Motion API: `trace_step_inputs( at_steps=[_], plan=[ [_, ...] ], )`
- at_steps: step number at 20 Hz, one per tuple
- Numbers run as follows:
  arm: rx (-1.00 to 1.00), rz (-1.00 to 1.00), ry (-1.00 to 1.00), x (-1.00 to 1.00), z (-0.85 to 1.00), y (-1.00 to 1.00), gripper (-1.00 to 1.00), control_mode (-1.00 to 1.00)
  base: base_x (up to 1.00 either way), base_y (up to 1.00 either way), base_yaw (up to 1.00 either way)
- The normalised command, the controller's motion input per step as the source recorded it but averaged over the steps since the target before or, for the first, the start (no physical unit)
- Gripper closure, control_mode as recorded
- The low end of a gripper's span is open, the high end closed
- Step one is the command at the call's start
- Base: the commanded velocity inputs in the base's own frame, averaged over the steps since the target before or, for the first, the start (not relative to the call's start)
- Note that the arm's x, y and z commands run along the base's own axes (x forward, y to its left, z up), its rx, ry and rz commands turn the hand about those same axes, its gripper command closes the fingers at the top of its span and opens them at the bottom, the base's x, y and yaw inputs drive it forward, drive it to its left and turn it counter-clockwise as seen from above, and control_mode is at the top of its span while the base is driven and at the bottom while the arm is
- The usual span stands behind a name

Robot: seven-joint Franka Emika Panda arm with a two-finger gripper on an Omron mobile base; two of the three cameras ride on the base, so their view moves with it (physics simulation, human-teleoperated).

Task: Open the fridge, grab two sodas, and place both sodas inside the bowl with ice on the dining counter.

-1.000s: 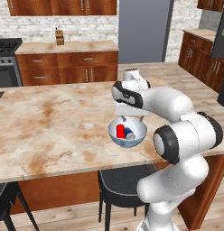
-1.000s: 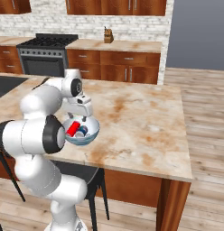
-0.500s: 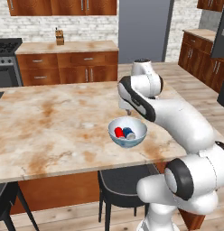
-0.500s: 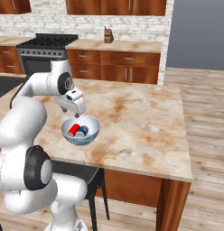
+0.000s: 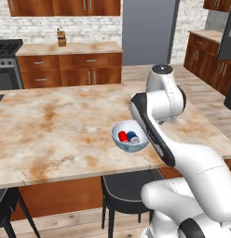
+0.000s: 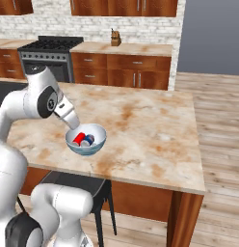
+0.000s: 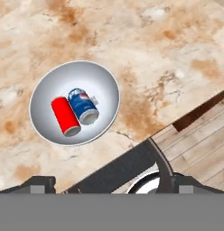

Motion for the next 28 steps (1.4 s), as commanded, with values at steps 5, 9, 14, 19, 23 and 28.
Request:
trace_step_inputs(
  at_steps=[5, 9, 14, 19, 23, 28],
  plan=[
    [-0.05, 0.00, -0.27, -0.54, 0.23, -0.03, -1.00, -1.00, 0.00, 0.00, 0.00],
    [-0.08, 0.00, -0.30, -0.42, 0.23, -0.03, -1.00, -1.00, 0.00, 0.00, 0.00],
    [-0.09, 0.01, -0.26, -0.21, 0.34, -0.11, -1.00, -1.00, 0.00, 0.00, 0.00],
    [0.00, 0.01, -0.05, 0.09, 0.45, -0.04, -1.00, -1.00, 0.00, 0.00, 0.00],
    [0.00, 0.04, 0.00, 0.14, 0.28, -0.22, -1.00, -1.00, 0.00, 0.00, 0.00],
    [0.11, 0.02, 0.10, -0.05, 0.16, -0.22, -1.00, -1.00, 0.00, 0.00, 0.00]
  ],
)
